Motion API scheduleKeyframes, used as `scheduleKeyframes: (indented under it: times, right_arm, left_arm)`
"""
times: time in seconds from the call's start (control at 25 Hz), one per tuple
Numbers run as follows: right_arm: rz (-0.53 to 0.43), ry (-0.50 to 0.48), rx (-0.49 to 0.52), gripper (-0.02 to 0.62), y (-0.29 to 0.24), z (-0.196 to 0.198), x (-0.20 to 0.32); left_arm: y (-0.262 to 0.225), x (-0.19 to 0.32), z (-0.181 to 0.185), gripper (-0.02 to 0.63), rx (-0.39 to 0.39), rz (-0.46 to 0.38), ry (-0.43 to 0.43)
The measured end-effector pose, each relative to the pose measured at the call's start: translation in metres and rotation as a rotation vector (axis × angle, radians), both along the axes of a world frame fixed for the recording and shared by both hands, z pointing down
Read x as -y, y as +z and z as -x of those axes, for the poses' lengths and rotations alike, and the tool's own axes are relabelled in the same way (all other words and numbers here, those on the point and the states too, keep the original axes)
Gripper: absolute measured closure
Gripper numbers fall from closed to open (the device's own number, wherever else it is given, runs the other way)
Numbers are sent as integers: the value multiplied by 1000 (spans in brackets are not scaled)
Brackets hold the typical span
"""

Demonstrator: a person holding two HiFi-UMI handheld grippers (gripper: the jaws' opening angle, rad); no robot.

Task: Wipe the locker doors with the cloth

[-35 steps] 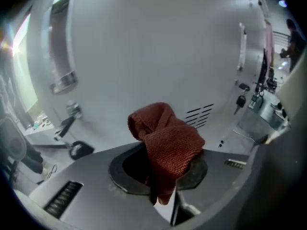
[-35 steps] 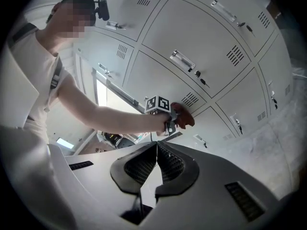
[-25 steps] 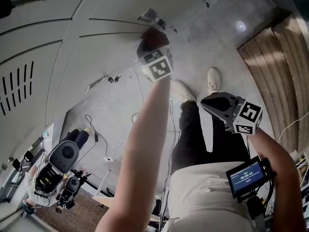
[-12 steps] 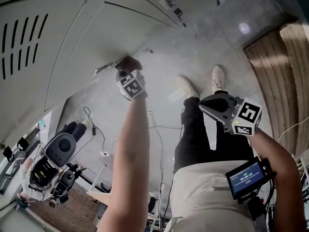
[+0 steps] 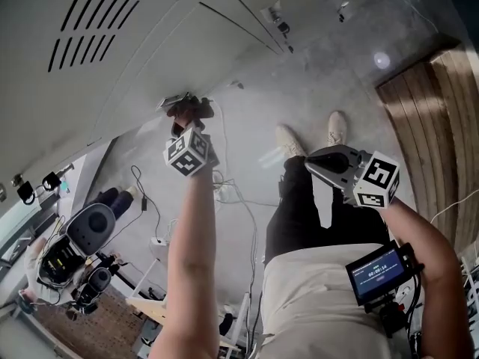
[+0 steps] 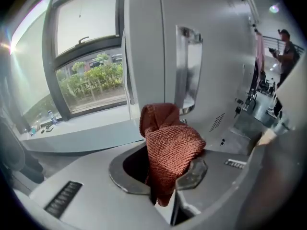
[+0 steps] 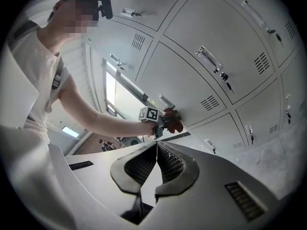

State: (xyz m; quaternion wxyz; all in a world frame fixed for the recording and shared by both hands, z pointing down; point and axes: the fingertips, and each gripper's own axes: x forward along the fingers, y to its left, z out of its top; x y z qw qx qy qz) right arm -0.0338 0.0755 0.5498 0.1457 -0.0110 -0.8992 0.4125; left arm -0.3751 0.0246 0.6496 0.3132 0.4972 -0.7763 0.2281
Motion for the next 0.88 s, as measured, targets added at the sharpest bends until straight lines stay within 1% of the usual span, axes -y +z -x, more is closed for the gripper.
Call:
scheduleKeyframes:
  times: [0.08,0.2,0.28,0.36,0.48,0.64,0.76,0.88]
  right_arm:
    - [-18,2,-2,578,0,-2,0]
    - [-77,4,-15,578,1,-9,5]
    - [-115,15,-20,578,0,-11,7]
    - [-148,36,-19,578,-3,-13,12]
    - [-207,66,-15,577,-13,-17,42]
    - [-259,89,0,577,-53,-21,64]
    - [-335,96,29,577,-90,-9,83]
    - [-360,88,70,577,-129,3,86]
  left_arm:
    - [-11,-2,1,538,6,-29,5]
    - [-25,-4,1,537,23,-90,-6]
    - [-35,-13,1,538,40,-109,-22]
    - [-46,-23,-3,537,54,-123,-12]
    - [-73,-14,-24,538,42,-201,55]
    - [-133,-9,-63,538,2,-294,196]
    - [-179,-6,-82,537,-15,-355,292]
    - [-213,-24,-100,537,-18,-389,335]
